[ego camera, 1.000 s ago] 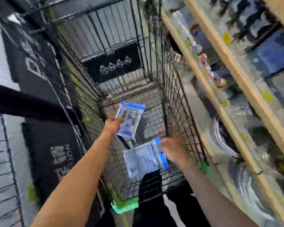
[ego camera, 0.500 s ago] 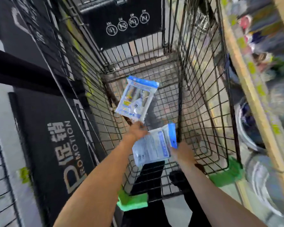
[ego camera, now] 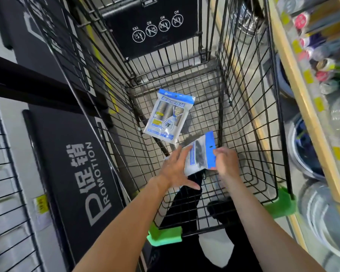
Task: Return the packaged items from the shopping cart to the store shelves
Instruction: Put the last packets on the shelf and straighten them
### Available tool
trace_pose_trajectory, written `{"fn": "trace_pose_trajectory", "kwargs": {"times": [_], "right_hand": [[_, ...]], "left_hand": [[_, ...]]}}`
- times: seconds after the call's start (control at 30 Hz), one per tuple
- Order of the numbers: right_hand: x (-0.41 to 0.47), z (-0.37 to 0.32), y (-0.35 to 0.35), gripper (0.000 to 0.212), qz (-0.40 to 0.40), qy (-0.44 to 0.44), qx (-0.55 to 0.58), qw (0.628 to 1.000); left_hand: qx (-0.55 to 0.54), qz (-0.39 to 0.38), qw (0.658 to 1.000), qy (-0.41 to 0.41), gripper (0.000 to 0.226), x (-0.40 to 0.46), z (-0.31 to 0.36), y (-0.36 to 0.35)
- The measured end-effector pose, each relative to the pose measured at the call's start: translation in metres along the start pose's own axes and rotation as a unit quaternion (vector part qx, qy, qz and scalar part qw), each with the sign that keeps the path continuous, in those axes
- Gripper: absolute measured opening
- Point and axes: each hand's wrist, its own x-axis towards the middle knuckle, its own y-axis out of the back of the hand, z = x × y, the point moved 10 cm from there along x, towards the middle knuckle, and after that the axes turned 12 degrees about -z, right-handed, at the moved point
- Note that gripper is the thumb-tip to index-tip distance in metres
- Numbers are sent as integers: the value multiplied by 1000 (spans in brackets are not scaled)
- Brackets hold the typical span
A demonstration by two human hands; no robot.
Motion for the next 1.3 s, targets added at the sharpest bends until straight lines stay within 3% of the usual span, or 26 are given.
{"fn": "trace_pose_trajectory", "kwargs": {"times": [0.03,0.1,0.17,0.2,0.3,0.4,0.47,0.57,0.67,0.73,0.87,1.03,1.13,1.23,1.3], "right_hand": [[-4,-11,-3,24,-5,-4,82,997],[-9,-35,-13,24,-27,-12,199,980],[-6,-56,-21,18,-50,-7,228,972],[-2,-62,-22,19,-52,4,216,975],[15,-70,-14,31,-15,61,76,995],[33,-56,-28,49,-63,41,-10,997],[46,-49,-50,57,-127,15,-7,992],[63,-53,-84,57,-181,1,47,982],[75,-64,-99,38,-174,37,-21,984],[87,-64,-102,23,-153,47,-60,985],[107,-42,-107,13,-160,17,7,987],[114,1,-88,32,-98,-36,119,987],[110,7,-71,63,-96,-42,99,989],[70,-17,-43,42,-79,-15,111,991],[34,-33,-30,37,-90,23,128,987]], "left_hand": [[3,32,999,-9,129,-3,5,9],[-6,150,988,-29,92,-12,16,40],[-43,268,962,-16,56,-24,15,76],[-94,290,952,3,50,-26,6,90],[-343,238,909,-12,52,-10,-25,111],[-434,226,867,-92,37,-3,-29,148],[-431,243,864,-92,26,4,-34,172],[-390,249,886,-11,30,32,-68,192],[-229,206,947,88,50,53,-90,197],[-106,173,965,165,62,55,-97,188],[-271,79,952,120,87,68,-104,147],[-369,21,927,60,48,83,-77,112],[-421,32,905,46,43,77,-75,97],[-443,-11,896,29,43,51,-50,90],[-391,7,920,-4,47,20,-25,106]]}}
